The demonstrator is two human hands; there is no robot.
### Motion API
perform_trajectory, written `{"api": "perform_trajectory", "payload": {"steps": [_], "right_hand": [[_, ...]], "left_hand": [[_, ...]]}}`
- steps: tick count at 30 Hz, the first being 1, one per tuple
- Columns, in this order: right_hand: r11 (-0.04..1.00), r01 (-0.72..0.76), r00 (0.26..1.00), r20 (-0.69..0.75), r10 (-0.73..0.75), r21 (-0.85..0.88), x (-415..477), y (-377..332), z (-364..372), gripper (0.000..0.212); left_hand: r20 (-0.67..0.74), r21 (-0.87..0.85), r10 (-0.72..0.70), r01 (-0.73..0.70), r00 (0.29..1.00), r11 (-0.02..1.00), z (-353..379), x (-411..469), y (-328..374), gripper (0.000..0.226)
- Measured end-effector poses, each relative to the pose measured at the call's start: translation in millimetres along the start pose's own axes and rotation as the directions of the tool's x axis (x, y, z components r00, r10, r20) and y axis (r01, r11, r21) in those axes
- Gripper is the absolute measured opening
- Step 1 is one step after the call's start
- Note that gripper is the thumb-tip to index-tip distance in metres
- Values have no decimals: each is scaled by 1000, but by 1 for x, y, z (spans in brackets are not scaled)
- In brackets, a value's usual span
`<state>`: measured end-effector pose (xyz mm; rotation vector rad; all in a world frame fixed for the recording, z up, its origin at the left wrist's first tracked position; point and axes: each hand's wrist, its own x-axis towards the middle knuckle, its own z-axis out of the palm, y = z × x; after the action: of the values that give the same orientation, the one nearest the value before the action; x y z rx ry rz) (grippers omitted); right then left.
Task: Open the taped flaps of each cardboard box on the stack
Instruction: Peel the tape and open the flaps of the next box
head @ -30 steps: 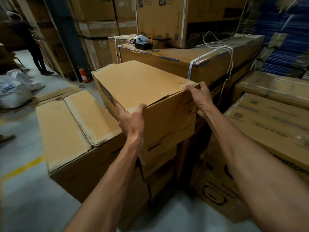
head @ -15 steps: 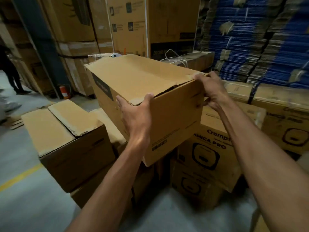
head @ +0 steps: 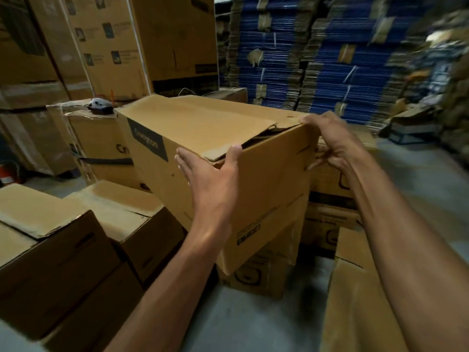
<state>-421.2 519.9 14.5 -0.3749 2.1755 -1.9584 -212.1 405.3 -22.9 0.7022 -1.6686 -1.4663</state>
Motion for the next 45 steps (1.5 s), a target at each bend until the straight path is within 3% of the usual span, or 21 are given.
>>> {"api": "perform_trajectory", "payload": {"steps": [5, 7, 10, 13, 15, 24, 30, 35, 45], "right_hand": [[1000, 17, 976, -217, -17, -3, -8, 14, -31, 42], [1000, 16, 959, -283, -12, 13, -11, 23, -33, 40], [998, 17, 931, -364, 4, 55, -13, 39, -28, 38], [995, 26, 901, -433, 20, 101, -6, 54, -17, 57], [994, 26, 885, -466, 25, 104, 1, 63, -7, 54], [997, 11, 819, -573, 32, 72, 59, 98, 58, 36], [1000, 18, 783, -622, 1, 24, 117, 97, 104, 39], [999, -24, 788, -614, 46, 43, 158, 103, 130, 48], [957, -127, 798, -601, -56, -259, 223, 100, 138, 45]], "left_hand": [[116, -71, -17, 25, 993, 997, 20, 16, -3, 121], [136, -86, -4, 15, 991, 996, 25, 25, -5, 110], [161, -91, 11, 4, 987, 996, 33, 48, -13, 73], [170, -91, -6, 22, 985, 996, 39, 81, -25, 59], [188, -70, -32, 45, 982, 997, 43, 107, -33, 64], [325, 17, -102, 102, 940, 995, 54, 221, -96, 85], [399, 9, -97, 102, 912, 995, 74, 306, -117, 64], [455, 52, -84, 68, 887, 996, 94, 377, -128, 62], [570, 73, 28, -84, 821, 994, 132, 450, -149, 62]]}}
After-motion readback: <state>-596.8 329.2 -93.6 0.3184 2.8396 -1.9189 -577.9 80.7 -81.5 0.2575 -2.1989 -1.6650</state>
